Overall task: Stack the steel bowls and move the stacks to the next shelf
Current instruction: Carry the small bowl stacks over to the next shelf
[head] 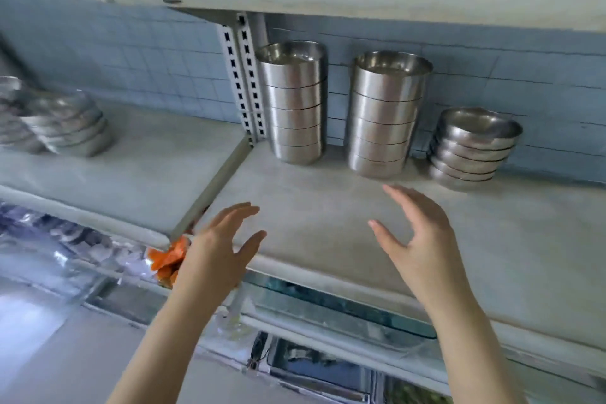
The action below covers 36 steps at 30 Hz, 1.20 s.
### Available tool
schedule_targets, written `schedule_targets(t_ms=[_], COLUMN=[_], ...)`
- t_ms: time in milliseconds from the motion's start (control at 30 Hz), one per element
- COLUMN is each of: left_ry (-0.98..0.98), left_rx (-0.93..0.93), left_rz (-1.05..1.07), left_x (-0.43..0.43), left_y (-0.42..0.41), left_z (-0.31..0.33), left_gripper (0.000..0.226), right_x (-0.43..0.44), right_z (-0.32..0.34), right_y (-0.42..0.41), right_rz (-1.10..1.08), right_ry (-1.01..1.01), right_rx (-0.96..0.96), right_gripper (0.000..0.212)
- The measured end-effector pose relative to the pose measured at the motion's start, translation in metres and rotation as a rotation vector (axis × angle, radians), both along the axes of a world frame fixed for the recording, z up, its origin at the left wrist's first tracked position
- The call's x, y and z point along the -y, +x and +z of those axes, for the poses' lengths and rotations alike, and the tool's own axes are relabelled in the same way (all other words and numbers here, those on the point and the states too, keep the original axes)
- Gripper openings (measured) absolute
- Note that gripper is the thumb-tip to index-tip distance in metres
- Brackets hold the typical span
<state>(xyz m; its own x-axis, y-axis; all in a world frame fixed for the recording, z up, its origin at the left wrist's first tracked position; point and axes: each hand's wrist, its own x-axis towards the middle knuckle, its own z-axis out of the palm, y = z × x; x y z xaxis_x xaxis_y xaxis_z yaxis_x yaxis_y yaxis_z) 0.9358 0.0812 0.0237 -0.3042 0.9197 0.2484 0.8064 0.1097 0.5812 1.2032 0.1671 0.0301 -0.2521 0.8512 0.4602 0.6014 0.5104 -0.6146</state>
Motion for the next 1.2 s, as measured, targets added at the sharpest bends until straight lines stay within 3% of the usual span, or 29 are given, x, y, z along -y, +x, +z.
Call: schedule_targets(t_ms=[200, 500, 933, 1200], left_ry=[0.04, 0.021, 0.062, 0.041], left_rx=[-0.093, -0.073, 0.03, 0.112], left_rz=[0.215, 0.46, 0.638, 0.583], left_x=[0.12, 0.219, 0.173, 0.116], left_y=[-0.138, -0.291, -0.543, -0.671], left_z=[0.004, 0.009, -0.002, -0.013], left_gripper=[0.045, 0.051, 0.045, 0.049], right_x=[0.062, 0.097, 0.045, 0.021], right_z=[-0.003, 0.003, 0.012, 0.022], right_y=[-0.163, -0.369, -0.672, -0.8], right_rz=[0.205, 0.493, 0.722, 0.816], right_ry=[0.146, 0.138, -0.004, -0.345], right_rx=[0.036, 0.043, -0.041, -0.21], right_gripper=[0.059, 0.056, 0.052, 0.061])
